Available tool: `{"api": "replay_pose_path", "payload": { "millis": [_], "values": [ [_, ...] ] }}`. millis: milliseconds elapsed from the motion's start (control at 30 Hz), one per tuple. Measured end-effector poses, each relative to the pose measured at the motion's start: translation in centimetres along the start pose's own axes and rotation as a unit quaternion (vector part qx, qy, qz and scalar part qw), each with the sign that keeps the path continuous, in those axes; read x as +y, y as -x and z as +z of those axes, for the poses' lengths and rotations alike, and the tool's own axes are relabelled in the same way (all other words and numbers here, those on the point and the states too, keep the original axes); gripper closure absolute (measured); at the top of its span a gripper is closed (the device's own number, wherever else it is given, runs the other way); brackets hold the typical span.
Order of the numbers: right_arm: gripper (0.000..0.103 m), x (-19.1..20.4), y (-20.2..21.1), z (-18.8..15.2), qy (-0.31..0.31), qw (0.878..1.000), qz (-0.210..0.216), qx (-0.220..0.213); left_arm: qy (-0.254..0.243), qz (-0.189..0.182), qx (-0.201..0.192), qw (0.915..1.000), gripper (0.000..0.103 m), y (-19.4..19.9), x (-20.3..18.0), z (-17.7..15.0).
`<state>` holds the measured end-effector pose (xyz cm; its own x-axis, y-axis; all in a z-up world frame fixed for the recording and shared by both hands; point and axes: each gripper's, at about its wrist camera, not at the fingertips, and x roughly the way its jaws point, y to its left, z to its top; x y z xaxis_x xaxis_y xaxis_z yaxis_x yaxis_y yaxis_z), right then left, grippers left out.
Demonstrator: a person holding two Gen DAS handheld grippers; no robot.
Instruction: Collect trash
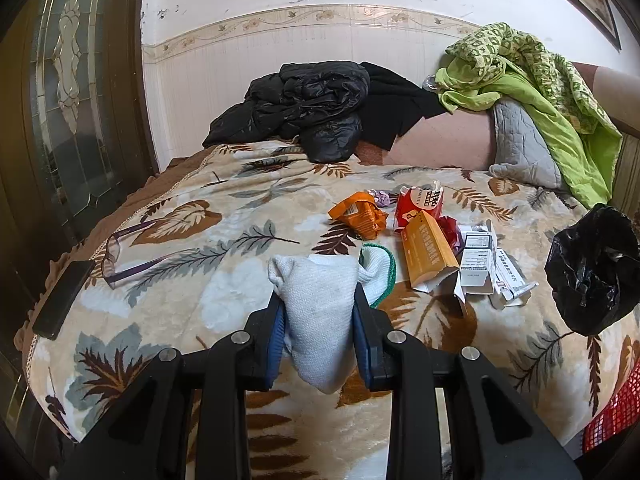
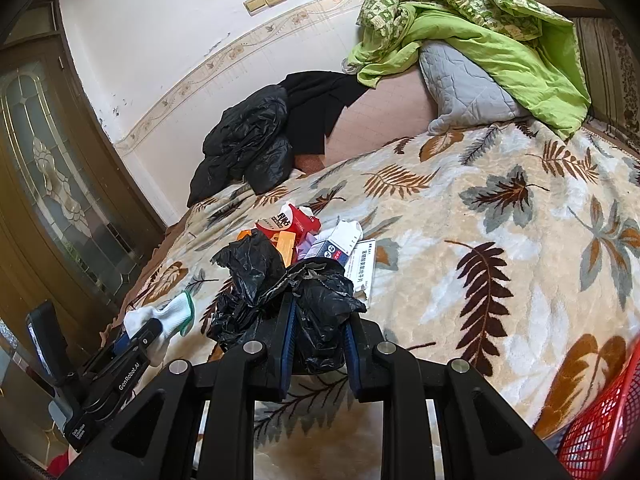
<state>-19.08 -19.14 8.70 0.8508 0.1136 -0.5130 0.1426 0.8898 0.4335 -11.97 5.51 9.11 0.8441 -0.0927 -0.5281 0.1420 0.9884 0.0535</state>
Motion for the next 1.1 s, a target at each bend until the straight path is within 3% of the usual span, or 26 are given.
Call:
{"api": "replay_pose_path", "payload": {
  "millis": [1100],
  "values": [
    [0.080,-0.36,0.04,0.16,-0.002,1.000,-0.001,0.000,0.002,-0.005,0.013,0.9999,0.074,-0.65,-0.34,-0.36]
  ]
}}
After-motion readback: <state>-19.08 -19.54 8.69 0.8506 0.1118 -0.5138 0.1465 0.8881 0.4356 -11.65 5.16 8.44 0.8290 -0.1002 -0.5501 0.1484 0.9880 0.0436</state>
